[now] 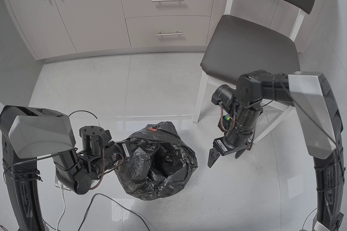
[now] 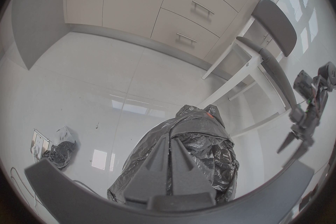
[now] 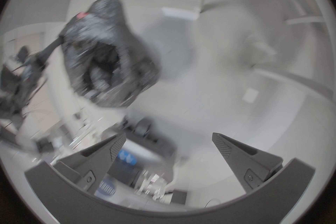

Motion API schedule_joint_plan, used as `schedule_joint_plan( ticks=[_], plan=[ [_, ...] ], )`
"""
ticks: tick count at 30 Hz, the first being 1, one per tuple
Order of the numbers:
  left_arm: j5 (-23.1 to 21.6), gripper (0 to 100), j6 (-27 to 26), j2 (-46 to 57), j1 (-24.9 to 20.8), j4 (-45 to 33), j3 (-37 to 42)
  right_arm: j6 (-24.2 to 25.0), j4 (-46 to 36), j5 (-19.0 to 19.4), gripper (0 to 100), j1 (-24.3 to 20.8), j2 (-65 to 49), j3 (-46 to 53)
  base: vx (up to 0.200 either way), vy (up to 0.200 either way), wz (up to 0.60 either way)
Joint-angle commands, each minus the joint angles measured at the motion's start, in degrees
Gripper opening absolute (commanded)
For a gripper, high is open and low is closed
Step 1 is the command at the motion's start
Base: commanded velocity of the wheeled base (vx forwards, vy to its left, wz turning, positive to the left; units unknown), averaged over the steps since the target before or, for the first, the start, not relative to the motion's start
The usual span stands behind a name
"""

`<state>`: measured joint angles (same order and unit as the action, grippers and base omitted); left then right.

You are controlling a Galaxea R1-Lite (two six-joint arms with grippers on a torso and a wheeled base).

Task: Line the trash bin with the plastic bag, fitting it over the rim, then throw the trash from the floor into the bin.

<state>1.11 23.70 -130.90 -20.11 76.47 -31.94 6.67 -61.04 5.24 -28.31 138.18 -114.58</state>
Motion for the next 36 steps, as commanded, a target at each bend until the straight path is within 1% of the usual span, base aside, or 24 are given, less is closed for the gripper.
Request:
schedule_joint_plan(
  ticks=[1,2,3,4,5,6,7,8,10,11,12,13,14,15,16,17,18,19,22,24,29,32,35,36],
  plan=[
    [0.03,0,0.03,2.23,-0.89,-0.01,1.00,-9.57,-25.09,34.75,100,3.08,-20.76,-0.01,0.000,0.000,0.00],
    [0.03,0,0.03,1.97,-0.72,-0.01,0.83,-12.03,-20.00,35.01,100,1.41,-23.22,-0.01,0.000,0.000,0.00],
    [0.03,0,-0.06,1.79,-0.54,-0.01,0.65,-13.35,-17.27,35.01,100,0.27,-24.01,-0.01,0.000,0.000,0.00],
    [0.03,0,-0.06,1.62,-0.45,-0.01,0.56,-13.61,-15.69,35.01,100,-0.61,-24.54,-0.01,0.000,0.000,0.00],
    [0.03,0,-0.06,1.35,-0.28,-0.01,0.39,-14.14,-10.15,35.01,100,-3.86,-27.09,-0.01,0.000,0.000,0.00],
    [0.03,0,-0.06,1.35,-0.10,-0.01,0.39,-14.14,-3.91,35.01,100,-5.97,-28.93,-0.01,0.000,0.000,0.00],
    [0.03,0,-0.06,1.35,-0.10,-0.01,0.39,-14.14,-3.91,35.01,100,-5.97,-28.93,-0.01,0.000,0.000,0.00],
    [0.03,0,-0.06,1.18,-0.19,-0.01,0.21,-14.23,6.46,35.01,100,-8.26,-30.87,0.15,0.000,0.000,0.00],
    [-0.05,0,-0.06,1.18,-0.19,-0.01,0.04,-13.35,19.47,34.05,100,-10.89,-32.27,9.11,0.000,0.000,0.00],
    [-0.05,0,-0.06,1.18,-0.19,-0.01,0.04,-12.73,23.60,32.99,100,-11.68,-32.54,12.01,0.000,0.000,0.00],
    [-0.05,0,-0.06,1.09,-0.19,-0.01,-0.05,-11.41,29.31,29.91,100,-12.39,-32.62,16.58,0.000,0.000,0.00],
    [-0.05,0,-0.06,1.09,-0.19,-0.01,-0.05,-11.41,29.31,29.91,100,-12.39,-32.62,16.58,0.000,0.000,0.00],
    [-0.05,0,-0.06,1.09,-0.19,-0.01,-0.05,-8.60,38.71,23.59,100,-13.71,-32.80,22.73,0.000,0.000,0.00],
    [-0.05,0,0.03,1.09,-0.19,-0.01,-0.05,-1.83,55.59,12.95,100,-16.78,-32.36,31.35,0.000,0.000,0.00],
    [-0.05,0,0.03,1.00,-0.19,-0.01,-0.05,2.21,64.73,7.59,100,-18.28,-31.66,34.95,0.000,0.000,0.00],
    [-0.05,0,0.03,0.91,-0.19,-0.01,-0.05,6.69,75.72,1.97,100,-19.68,-29.81,38.55,0.000,0.000,0.00],
    [-0.05,0,0.03,0.91,-0.19,-0.01,-0.05,7.92,81.34,0.65,100,-20.30,-28.40,40.58,0.000,0.000,0.00],
    [-0.05,0,-0.06,0.91,-0.19,-0.01,-0.05,7.48,82.75,0.21,100,-20.56,-27.35,41.81,0.000,0.000,0.00],
    [-0.05,0,0.03,1.09,-0.19,0.08,0.04,4.23,82.31,-0.06,100,-20.65,-24.27,43.39,0.000,0.000,0.00],
    [-0.05,0,0.03,1.18,-0.19,0.08,0.04,4.05,82.48,-0.23,100,-20.65,-22.52,43.04,0.000,0.000,0.00],
    [-0.05,0,0.03,1.09,0.34,0.08,-0.05,3.35,82.48,-5.33,100,-20.30,-14.17,35.48,0.000,0.000,0.00],
    [-0.05,0,0.03,0.91,0.60,0.08,-0.32,3.35,81.78,-6.82,100,-20.12,-9.95,31.43,0.000,0.000,0.00],
    [-0.05,0,0.03,0.65,1.04,0.08,-0.93,2.65,81.43,-7.79,100,-20.12,-6.96,29.59,0.000,0.000,0.00],
    [-0.05,0,-0.06,0.30,1.66,0.08,-1.28,2.03,81.43,-8.85,100,-19.95,-5.47,29.06,0.000,0.000,0.00]
  ],
)
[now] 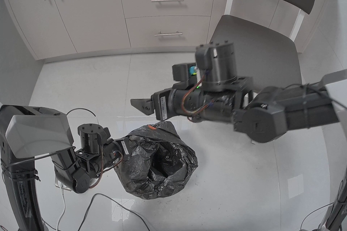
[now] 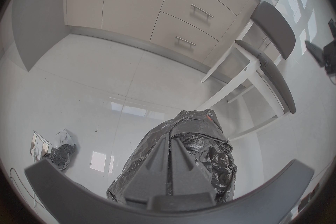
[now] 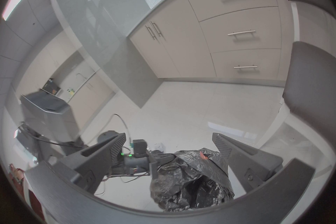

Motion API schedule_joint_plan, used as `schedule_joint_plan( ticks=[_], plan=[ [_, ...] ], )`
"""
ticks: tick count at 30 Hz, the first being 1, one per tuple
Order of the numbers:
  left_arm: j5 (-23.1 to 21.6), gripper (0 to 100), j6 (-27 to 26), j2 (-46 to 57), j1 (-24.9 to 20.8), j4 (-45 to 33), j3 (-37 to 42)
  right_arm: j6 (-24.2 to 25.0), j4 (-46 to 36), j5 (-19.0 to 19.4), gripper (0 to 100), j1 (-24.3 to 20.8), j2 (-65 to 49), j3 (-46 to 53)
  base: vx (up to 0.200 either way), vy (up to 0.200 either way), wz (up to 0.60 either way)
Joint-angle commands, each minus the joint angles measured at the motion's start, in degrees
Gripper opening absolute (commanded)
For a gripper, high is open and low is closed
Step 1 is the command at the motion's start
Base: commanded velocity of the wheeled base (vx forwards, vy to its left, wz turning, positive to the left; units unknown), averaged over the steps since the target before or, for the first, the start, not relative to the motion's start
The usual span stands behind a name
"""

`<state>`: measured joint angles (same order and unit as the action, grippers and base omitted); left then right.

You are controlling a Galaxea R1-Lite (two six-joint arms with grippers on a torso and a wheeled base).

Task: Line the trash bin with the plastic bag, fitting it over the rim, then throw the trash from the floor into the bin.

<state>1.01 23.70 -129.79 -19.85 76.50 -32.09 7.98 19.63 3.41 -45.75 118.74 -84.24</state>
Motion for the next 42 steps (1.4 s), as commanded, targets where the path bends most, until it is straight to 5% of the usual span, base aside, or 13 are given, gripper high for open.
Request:
schedule_joint_plan(
  ticks=[1,16,42],
  plan=[
    [0.04,0,0.03,-1.25,1.83,0.06,-1.84,0.36,0.76,-7.72,100,-2.32,14.86,-1.72,0.000,0.000,0.00],
    [-0.05,0,0.12,-1.87,2.62,-0.03,-3.69,0.19,-1.26,-10.80,100,3.30,17.76,-12.00,0.000,0.000,0.00],
    [-0.13,0,0.21,-2.39,4.20,-6.01,-10.37,-0.69,-2.75,-13.17,100,2.25,25.32,-13.85,0.000,0.000,0.00]
  ],
)
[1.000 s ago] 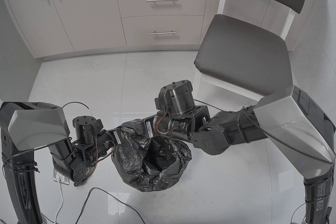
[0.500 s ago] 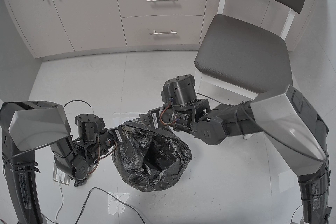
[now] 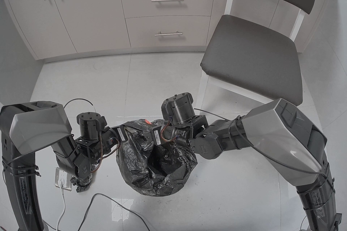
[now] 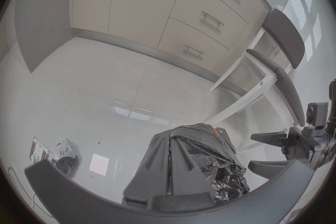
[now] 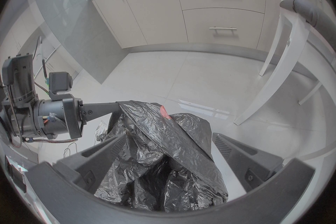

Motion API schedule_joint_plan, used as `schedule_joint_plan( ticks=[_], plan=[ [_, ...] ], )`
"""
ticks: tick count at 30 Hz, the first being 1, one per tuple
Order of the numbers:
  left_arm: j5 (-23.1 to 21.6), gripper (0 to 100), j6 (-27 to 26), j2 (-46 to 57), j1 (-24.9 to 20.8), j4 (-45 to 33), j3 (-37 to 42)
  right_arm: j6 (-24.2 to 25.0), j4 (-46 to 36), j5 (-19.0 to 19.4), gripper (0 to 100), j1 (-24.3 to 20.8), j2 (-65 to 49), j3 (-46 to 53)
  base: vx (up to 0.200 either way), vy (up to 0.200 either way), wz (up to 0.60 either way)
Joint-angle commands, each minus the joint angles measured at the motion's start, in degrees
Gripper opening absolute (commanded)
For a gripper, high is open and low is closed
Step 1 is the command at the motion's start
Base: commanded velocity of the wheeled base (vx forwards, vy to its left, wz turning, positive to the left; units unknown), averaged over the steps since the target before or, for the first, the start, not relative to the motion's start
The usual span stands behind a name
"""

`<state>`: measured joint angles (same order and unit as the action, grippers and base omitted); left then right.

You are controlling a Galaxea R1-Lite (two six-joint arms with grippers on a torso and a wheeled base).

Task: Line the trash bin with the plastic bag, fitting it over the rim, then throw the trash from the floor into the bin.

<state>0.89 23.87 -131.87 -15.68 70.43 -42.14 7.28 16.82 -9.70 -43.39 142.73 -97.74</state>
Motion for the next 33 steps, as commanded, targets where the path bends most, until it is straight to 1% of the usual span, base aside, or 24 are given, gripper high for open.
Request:
schedule_joint_plan(
  ticks=[1,14,24,28,33],
  plan=[
    [-0.01,0,0.04,-0.41,0.12,-0.02,-0.84,-0.07,0.05,-0.14,100,-0.12,1.76,-0.34,0.000,0.000,0.00],
    [-0.01,0,0.21,-0.15,-0.06,-1.43,-1.80,-0.42,-0.65,-1.28,100,0.14,6.16,-5.79,0.000,0.000,0.00],
    [-0.01,0,0.21,-0.32,-0.23,-1.61,-2.15,-0.86,-0.65,-1.28,100,0.23,7.65,-6.67,0.000,0.000,0.00],
    [-0.01,0,0.21,-0.23,-0.23,-1.61,-2.15,-0.86,-0.65,-1.28,100,0.67,8.88,-8.52,0.000,0.000,0.00],
    [-0.01,0,0.04,-0.06,-0.32,-1.69,-2.15,-0.86,-0.74,-2.86,100,2.17,10.55,-14.05,0.000,0.000,0.00]
  ],
)
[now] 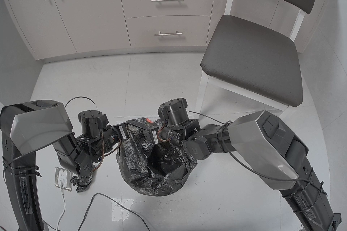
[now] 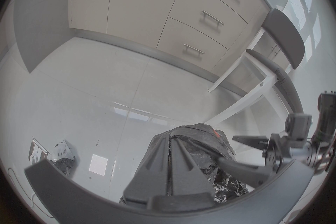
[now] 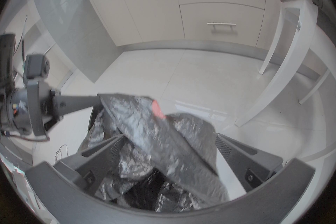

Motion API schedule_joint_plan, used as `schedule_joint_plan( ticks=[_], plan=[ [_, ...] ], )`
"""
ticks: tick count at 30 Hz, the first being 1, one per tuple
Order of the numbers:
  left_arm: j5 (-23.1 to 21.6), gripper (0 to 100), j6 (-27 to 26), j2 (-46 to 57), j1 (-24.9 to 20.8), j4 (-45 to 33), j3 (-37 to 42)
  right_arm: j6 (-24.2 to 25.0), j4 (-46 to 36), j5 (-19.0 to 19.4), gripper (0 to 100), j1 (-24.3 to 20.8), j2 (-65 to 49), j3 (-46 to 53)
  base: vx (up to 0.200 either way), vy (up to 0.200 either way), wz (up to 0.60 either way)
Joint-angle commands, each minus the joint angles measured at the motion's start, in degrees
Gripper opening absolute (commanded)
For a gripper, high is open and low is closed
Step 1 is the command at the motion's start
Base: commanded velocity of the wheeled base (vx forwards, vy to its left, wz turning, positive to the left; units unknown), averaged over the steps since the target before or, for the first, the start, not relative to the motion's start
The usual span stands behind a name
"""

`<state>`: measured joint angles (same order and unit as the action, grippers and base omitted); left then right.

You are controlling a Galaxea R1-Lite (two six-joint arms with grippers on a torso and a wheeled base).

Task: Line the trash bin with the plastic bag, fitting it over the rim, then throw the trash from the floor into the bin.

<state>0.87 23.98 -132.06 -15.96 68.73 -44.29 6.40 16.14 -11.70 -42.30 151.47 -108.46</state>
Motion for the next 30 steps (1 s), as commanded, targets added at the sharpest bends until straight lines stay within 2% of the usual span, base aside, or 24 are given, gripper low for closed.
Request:
schedule_joint_plan(
  ticks=[1,30],
  plan=[
    [0.01,0,-0.07,0.14,-0.04,0.00,0.08,0.02,-0.67,-1.39,100,1.61,2.16,-4.83,0.000,0.000,0.00],
    [-0.34,0,0.10,-3.73,-1.27,0.00,-1.85,0.63,-3.48,-2.01,100,5.21,4.80,-6.13,0.000,0.000,0.00]
  ],
)
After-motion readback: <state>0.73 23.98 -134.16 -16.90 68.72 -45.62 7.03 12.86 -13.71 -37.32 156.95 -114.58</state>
